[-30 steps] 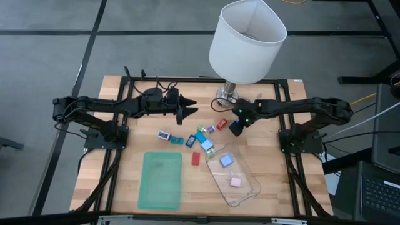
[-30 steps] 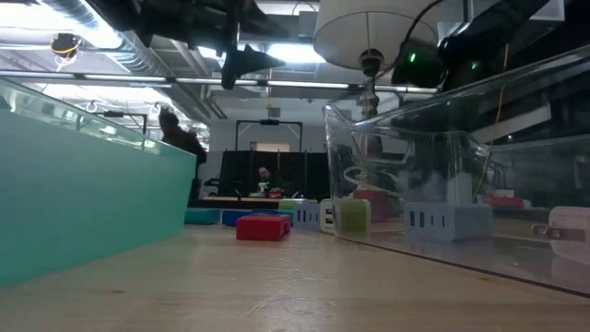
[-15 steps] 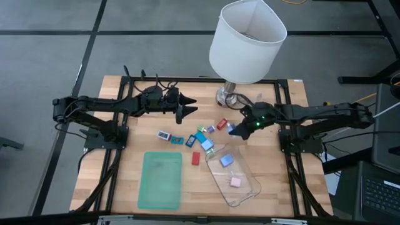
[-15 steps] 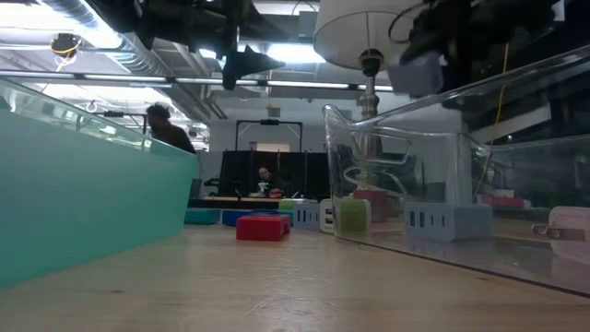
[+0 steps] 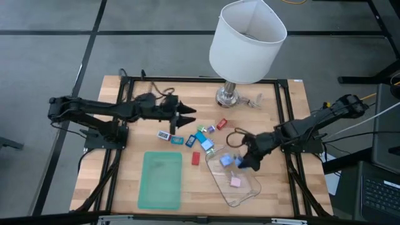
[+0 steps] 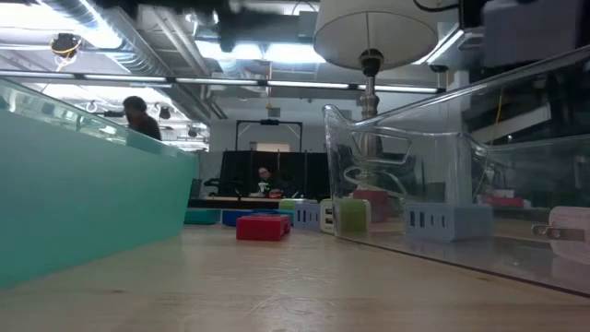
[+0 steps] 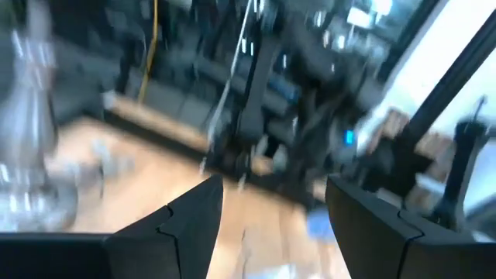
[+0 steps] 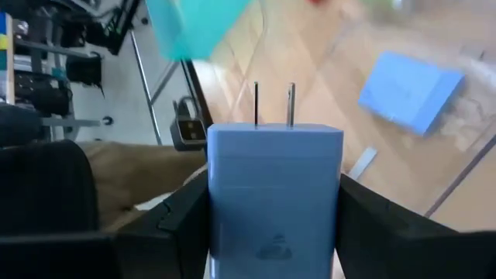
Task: Pick & Place Office items
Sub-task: Put the top light blue charger adapter into the transparent bin
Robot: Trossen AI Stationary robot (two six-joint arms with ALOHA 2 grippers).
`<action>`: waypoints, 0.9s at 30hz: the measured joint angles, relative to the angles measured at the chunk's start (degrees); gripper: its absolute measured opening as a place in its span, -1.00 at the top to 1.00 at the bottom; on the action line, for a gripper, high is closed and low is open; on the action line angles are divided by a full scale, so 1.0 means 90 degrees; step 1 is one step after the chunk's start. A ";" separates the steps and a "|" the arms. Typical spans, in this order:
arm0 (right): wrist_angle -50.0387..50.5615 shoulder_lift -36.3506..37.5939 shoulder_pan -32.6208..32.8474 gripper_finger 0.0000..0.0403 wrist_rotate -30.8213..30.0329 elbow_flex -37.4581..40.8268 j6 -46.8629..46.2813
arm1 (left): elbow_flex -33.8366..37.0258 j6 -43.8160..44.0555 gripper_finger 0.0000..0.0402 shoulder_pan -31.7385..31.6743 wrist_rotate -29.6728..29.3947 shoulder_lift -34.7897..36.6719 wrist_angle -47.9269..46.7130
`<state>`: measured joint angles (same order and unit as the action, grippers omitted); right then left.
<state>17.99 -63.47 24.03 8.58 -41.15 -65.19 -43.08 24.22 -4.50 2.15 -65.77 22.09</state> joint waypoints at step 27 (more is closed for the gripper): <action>-0.1304 -0.1811 0.0175 -0.02 -0.0248 0.0000 -0.1322 | 0.2866 0.0446 -0.11 0.2510 -0.3646 0.5147 -0.3218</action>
<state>6.25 -79.77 25.61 6.35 -41.15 -77.09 -17.28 28.24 18.09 -30.66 -19.45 -6.88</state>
